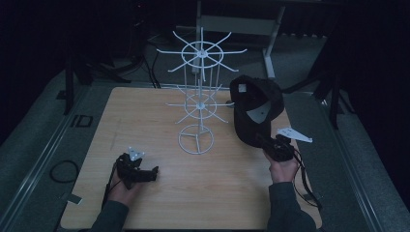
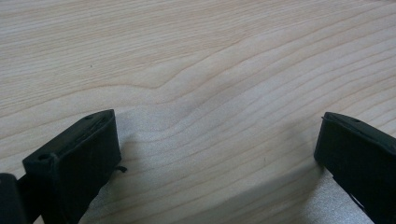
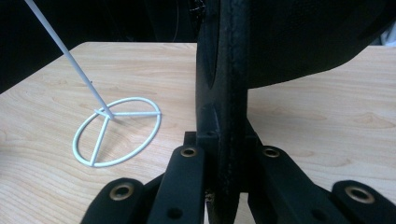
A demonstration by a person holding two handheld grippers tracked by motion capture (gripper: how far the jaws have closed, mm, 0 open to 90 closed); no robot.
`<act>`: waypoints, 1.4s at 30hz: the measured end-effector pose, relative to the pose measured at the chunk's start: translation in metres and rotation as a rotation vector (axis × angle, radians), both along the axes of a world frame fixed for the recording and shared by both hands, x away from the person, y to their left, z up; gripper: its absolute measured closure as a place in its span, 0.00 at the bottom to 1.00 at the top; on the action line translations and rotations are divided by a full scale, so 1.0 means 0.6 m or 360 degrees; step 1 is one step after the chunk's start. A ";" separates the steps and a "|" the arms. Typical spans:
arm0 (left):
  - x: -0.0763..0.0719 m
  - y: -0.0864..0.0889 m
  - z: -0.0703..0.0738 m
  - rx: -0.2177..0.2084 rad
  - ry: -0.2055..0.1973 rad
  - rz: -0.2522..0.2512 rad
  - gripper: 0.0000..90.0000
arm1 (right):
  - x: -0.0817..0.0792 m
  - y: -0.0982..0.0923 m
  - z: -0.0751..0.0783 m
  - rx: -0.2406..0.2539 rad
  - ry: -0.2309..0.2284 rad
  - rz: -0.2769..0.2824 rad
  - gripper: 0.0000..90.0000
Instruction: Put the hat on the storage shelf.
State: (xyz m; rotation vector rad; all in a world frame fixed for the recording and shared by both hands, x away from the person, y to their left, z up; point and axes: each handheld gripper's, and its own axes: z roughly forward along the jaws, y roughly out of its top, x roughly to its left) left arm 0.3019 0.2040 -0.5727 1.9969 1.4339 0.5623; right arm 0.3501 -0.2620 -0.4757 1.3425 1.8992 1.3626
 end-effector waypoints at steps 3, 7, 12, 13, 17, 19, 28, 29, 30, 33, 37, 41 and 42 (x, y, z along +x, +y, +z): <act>0.000 0.000 0.000 0.0003 -0.0003 -0.0001 0.00 | -0.001 0.002 0.005 -0.0008 -0.0011 0.0005 0.96; 0.000 0.000 0.000 0.0001 -0.0004 0.0000 0.00 | -0.001 0.003 0.011 -0.0024 -0.0032 0.0016 0.96; 0.000 0.000 0.000 -0.0001 -0.0003 0.0001 0.00 | -0.001 0.003 0.019 -0.0042 -0.0050 0.0014 0.96; 0.000 0.000 0.000 -0.0001 -0.0003 0.0001 0.00 | -0.001 0.003 0.021 -0.0049 -0.0055 0.0014 0.96; 0.000 0.000 0.000 0.0001 -0.0003 0.0000 0.00 | -0.001 0.004 0.025 -0.0067 -0.0074 0.0009 0.96; 0.000 0.000 0.000 0.0001 -0.0002 0.0000 0.00 | -0.003 0.006 0.031 -0.0094 -0.0099 0.0005 0.96; 0.000 0.000 0.000 0.0001 -0.0003 0.0000 0.00 | -0.007 0.007 0.042 -0.0137 -0.0147 0.0001 0.96; 0.000 0.000 0.000 0.0001 -0.0003 0.0001 0.00 | -0.008 0.007 0.045 -0.0150 -0.0153 0.0001 0.96; 0.000 0.000 0.000 0.0001 -0.0003 0.0001 0.00 | -0.008 0.007 0.045 -0.0150 -0.0153 0.0001 0.96; 0.000 0.000 0.000 0.0001 -0.0002 0.0000 0.00 | -0.011 0.008 0.050 -0.0160 -0.0170 -0.0001 0.96; 0.000 0.000 0.000 0.0001 -0.0002 0.0000 0.00 | -0.014 0.009 0.055 -0.0172 -0.0189 0.0001 0.96; 0.000 0.000 0.000 0.0003 -0.0003 -0.0001 0.00 | -0.015 0.008 0.057 -0.0175 -0.0198 0.0003 0.96; 0.000 0.000 0.000 0.0003 -0.0003 -0.0001 0.00 | -0.016 0.009 0.059 -0.0178 -0.0202 0.0004 0.96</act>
